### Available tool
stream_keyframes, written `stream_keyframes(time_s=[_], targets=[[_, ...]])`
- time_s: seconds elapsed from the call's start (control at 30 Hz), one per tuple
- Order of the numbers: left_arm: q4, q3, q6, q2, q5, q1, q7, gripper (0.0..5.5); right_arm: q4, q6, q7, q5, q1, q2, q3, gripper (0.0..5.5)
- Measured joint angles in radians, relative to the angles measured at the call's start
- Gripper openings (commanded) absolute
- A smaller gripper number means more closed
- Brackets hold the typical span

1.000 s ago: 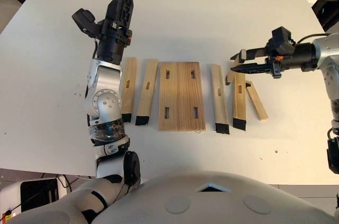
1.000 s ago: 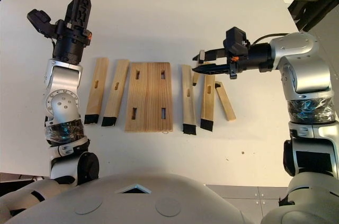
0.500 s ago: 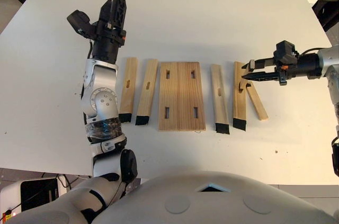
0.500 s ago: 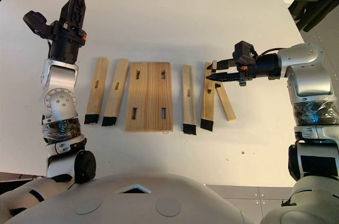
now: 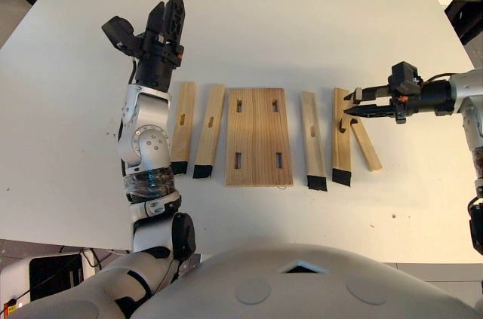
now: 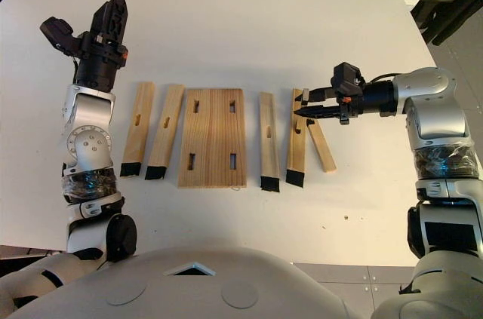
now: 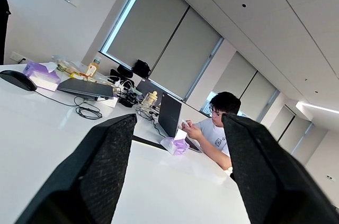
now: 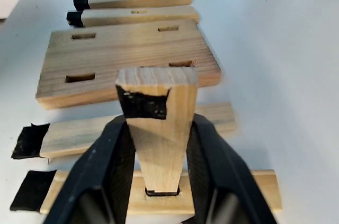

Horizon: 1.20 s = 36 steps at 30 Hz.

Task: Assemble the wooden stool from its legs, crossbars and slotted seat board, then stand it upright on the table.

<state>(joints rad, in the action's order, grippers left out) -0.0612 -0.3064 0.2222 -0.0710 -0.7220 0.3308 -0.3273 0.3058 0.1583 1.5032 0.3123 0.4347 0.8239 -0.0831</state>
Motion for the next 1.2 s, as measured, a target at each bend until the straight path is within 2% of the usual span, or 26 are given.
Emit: stream_keyframes(time_s=[0.3, 0.6, 1.2], targets=[[0.012, 0.010, 0.007, -0.015, 0.006, 0.000, -0.023, 2.99, 0.097, -0.109, -0.001, 0.008, -0.021, -0.004, 0.026, 1.28], [0.005, 0.039, 0.032, -0.023, 0.005, 0.001, -0.039, 2.99, 0.144, -0.066, -0.032, 0.064, -0.059, -0.008, 0.066, 1.28], [-0.019, 0.061, 0.035, -0.029, 0.008, -0.016, -0.043, 2.99, 0.065, -0.121, -0.074, 0.080, -0.138, -0.001, 0.062, 1.28]])
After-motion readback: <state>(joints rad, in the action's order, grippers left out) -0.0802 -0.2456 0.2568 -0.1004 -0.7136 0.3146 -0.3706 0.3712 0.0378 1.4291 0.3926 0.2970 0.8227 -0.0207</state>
